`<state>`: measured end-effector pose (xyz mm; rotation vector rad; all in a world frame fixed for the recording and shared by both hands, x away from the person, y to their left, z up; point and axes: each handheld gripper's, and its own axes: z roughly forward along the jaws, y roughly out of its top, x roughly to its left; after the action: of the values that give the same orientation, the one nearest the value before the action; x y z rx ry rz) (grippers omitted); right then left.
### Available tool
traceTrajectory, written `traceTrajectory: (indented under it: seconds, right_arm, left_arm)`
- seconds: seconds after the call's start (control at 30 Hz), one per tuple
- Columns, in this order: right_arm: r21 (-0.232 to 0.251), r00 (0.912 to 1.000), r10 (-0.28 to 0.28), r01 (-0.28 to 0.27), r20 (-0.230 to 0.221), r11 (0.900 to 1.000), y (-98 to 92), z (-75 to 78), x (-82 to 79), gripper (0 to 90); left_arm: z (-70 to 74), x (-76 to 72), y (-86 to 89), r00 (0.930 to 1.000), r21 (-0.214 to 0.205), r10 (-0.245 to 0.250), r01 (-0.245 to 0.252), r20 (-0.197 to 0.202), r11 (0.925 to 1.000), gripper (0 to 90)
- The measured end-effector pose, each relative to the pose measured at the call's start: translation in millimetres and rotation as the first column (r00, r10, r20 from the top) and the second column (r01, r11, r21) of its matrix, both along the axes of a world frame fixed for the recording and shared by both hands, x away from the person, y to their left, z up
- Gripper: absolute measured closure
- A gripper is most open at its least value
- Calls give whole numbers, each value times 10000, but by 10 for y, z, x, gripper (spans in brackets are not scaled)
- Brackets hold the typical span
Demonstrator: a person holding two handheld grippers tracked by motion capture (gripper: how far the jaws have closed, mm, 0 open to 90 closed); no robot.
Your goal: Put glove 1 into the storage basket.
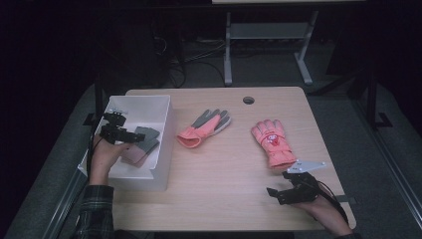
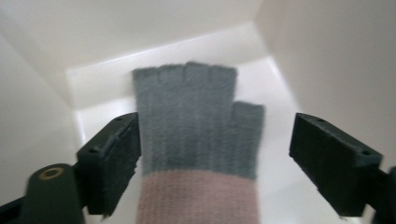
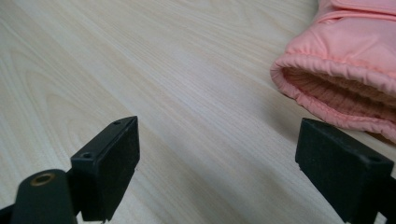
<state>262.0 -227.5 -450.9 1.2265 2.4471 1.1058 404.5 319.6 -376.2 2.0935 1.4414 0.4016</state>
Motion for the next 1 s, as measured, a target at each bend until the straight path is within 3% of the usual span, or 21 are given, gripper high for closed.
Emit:
traceTrajectory:
  seconds: [0.2,0.3,0.43,0.5,0.6,0.63,0.83,0.87,0.9,1.0]
  right_arm:
    - [-141,9999,-27,26,-105,9999,8,-21,3,135]
    - [-95,10000,-31,30,-92,9999,4,-12,1,135]
    - [-104,9999,24,-25,-105,9999,1,-8,2,135]
    - [-82,9999,31,-32,-112,10000,2,-9,3,135]
    - [-75,9999,33,-34,-141,10000,1,-7,0,135]
    - [-75,9999,33,-34,-141,10000,1,-7,0,135]
    - [-81,9999,67,-68,-134,9999,3,-3,-1,136]
    - [-112,9998,66,-68,-176,9999,1,-3,2,136]
    - [-112,9998,66,-68,-176,9999,1,-3,2,136]
    - [-89,9998,32,-34,-207,10000,1,-7,2,136]
  left_arm:
    - [183,-81,-88,9975,-637,-607,628,356,9960,136]
    - [242,-109,-139,9955,-748,-814,849,493,9936,137]
    - [372,-173,-267,9879,-907,-1313,1386,826,9862,138]
    - [434,-205,-335,9824,-1067,-1581,1686,998,9799,138]
    - [515,-261,-469,9707,-1488,-2060,2235,1239,9633,139]
    - [515,-261,-469,9707,-1488,-2060,2235,1239,9633,140]
    - [571,-322,-701,9548,-1716,-2642,2854,1359,9429,139]
    - [594,-343,-760,9501,-1797,-2763,2998,1445,9369,141]
    - [594,-343,-760,9501,-1797,-2763,2998,1445,9369,142]
    - [634,-373,-850,9400,-1839,-3034,3294,1562,9261,142]
